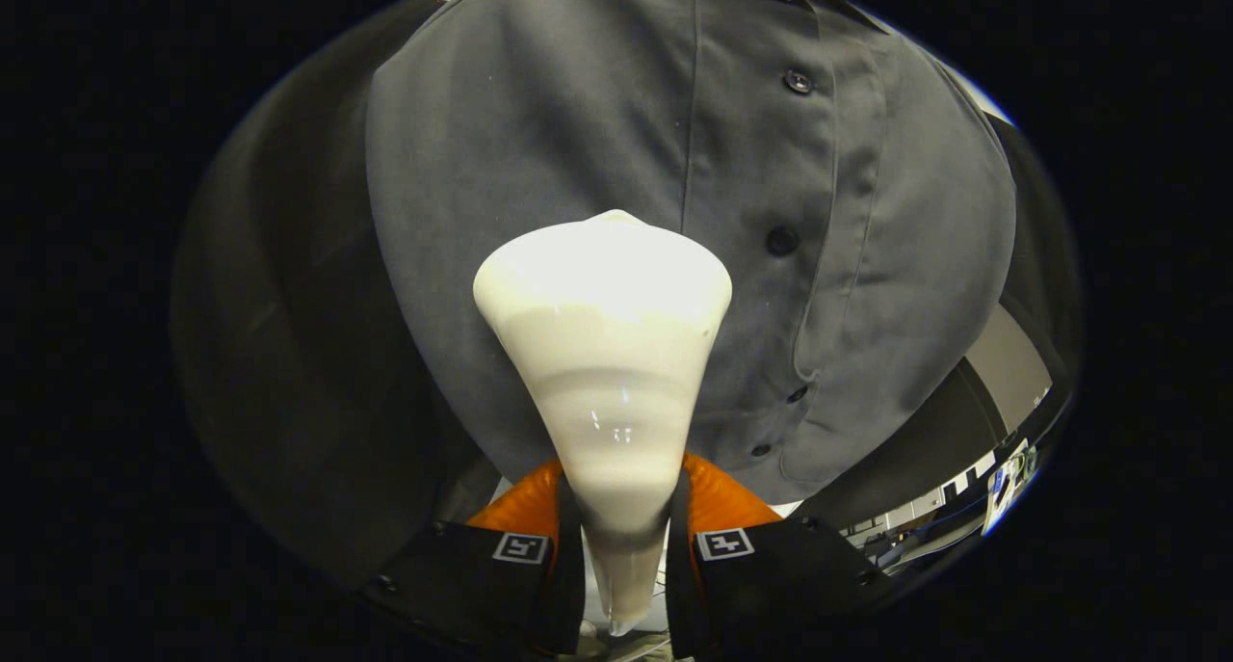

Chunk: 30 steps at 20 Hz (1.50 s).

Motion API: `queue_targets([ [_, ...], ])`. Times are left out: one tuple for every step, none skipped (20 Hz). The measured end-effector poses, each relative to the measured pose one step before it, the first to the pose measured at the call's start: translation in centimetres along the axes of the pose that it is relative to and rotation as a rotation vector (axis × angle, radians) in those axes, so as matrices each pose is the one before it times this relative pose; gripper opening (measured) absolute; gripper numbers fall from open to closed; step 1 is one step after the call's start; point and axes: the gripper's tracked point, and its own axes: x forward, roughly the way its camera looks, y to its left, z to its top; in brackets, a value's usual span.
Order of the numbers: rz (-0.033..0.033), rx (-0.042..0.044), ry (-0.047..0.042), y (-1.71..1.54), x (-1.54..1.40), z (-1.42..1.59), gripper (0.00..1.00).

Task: Iron the clothes twice with a garment steamer, once on the left side and once on the right side.

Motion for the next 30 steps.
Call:
queue_targets([
  [0.00139, -0.00566, 0.00979, -0.124, 0.294, -0.644, 0.42],
  [-0.00053, -0.00412, 0.00992, -0.236, 0.324, -0.7, 0.42],
  [-0.00146, -0.00324, 0.00779, -0.005, 0.24, -0.667, 0.42],
  [-0.00253, -0.00182, 0.00732, 0.05, 0.14, -0.423, 0.42],
  [-0.00056, -0.00195, 0.00861, -0.042, 0.123, -0.554, 0.42],
  [0.00029, -0.00167, 0.00755, -0.299, 0.33, -0.584, 0.42],
  [-0.00122, 0.00005, 0.00624, 0.369, 0.106, -0.354, 0.42],
  [-0.00192, 0.00087, 0.00661, -0.053, 0.198, -0.384, 0.42],
  [-0.00241, 0.00029, 0.0073, -0.212, 0.425, -0.774, 0.42],
  [-0.00104, -0.00113, 0.00745, -0.042, 0.274, -0.54, 0.42],
  [0.00055, -0.00238, 0.00829, 0.231, 0.213, -0.564, 0.42],
  [0.00163, -0.00187, 0.0111, -0.23, 0.355, -0.679, 0.42],
  [0.00194, -0.00013, 0.00514, -0.062, 0.267, -0.572, 0.42],
  [0.00085, -0.00119, 0.00881, -0.097, 0.204, -0.479, 0.42],
  [0.00148, 0.00055, 0.00873, 0.109, 0.228, -0.59, 0.42],
  [0.00168, 0.00299, 0.00487, 0.136, 0.208, -0.402, 0.42],
  [0.00045, 0.00113, 0.00609, 0.562, -0.149, -0.064, 0.42],
  [-0.0002, 0.00049, 0.00622, -0.358, 0.277, -0.433, 0.42],
  [0.00048, 0.00229, 0.00432, -0.321, 0.152, -0.388, 0.42],
  [0.00275, 0.00127, 0.0048, -0.228, 0.198, -0.401, 0.42],
  [0.00316, 0.00118, 0.00255, -0.07, 0.046, -0.234, 0.42],
  [0.00278, 0.00219, 0.00116, 0.371, -0.301, 0.066, 0.42],
  [0.00377, 0.00203, 0.00032, 0.26, -0.292, 0.054, 0.42],
  [0.00218, 0.00444, -0.00249, -0.149, -0.273, 0.128, 0.42],
  [0.00067, 0.0054, -0.00444, -0.116, -0.254, 0.161, 0.42],
  [0.00035, 0.00671, -0.00706, -0.128, -0.311, 0.346, 0.42],
  [-0.0004, 0.00475, -0.01267, -0.093, -0.658, 0.696, 0.42],
  [-0.00051, 0.00216, -0.01456, -0.062, -0.642, 0.712, 0.42],
  [-0.00114, 0.00128, -0.0173, -0.055, -1.229, 0.791, 0.42],
  [-0.00195, 0.00136, -0.01878, -0.149, -1.022, 0.855, 0.42],
])
